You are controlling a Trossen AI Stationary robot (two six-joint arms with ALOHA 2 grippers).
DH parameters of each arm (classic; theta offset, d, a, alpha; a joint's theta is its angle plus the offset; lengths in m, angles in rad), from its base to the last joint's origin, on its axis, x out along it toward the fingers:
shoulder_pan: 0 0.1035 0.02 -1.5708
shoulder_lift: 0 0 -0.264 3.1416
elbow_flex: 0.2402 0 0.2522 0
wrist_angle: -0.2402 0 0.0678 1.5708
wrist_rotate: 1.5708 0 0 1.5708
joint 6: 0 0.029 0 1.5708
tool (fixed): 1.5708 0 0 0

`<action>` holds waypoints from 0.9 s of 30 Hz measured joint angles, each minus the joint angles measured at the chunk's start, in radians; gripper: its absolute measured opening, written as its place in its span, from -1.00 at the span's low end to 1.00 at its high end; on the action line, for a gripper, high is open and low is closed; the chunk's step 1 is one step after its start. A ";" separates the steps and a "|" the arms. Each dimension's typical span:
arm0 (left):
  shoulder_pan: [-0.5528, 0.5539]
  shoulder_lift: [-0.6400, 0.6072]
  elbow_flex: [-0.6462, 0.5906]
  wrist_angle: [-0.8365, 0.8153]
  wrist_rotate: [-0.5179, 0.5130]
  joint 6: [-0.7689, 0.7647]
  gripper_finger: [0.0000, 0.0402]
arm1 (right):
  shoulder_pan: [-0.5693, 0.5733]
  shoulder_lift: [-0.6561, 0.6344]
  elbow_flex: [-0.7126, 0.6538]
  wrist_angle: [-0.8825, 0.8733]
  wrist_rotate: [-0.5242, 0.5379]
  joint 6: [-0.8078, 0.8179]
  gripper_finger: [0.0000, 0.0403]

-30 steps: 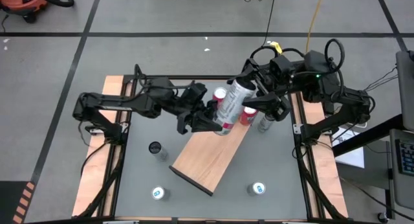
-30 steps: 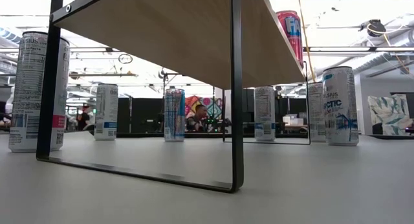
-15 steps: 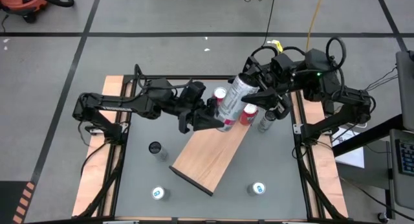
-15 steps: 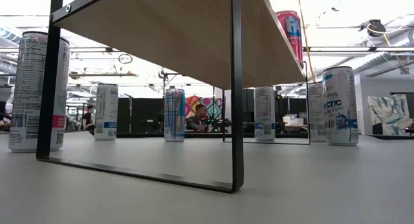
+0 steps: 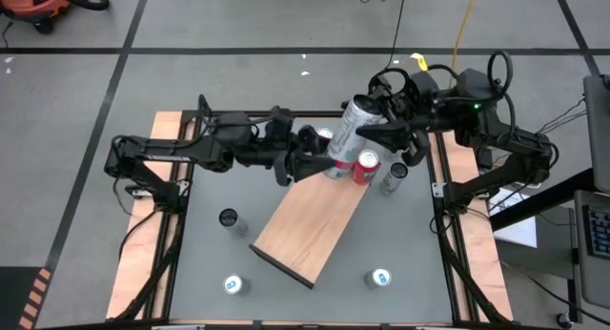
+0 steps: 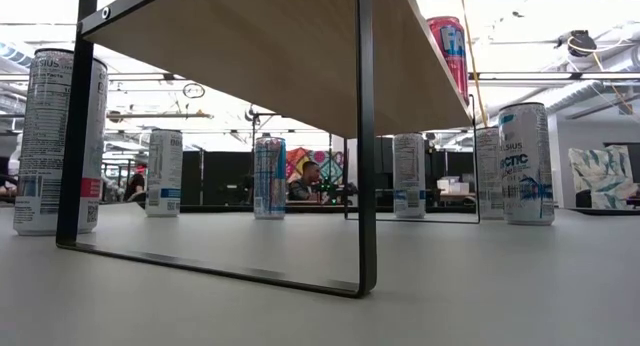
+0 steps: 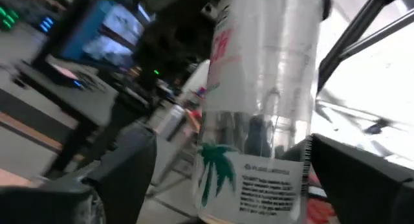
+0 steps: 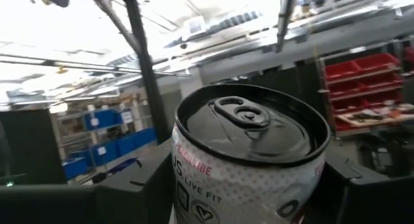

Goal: Place canned beverage on shelf
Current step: Put the white pink soda can on the shelf

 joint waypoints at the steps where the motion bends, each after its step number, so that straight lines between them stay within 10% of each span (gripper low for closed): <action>1: 0.000 -0.007 0.000 0.001 -0.016 0.029 0.95 | 0.000 -0.001 0.000 -0.012 0.015 0.003 0.11; 27: -0.032 -0.117 -0.002 -0.368 -0.488 0.423 0.96 | 0.002 0.060 0.002 -0.181 0.583 0.261 0.11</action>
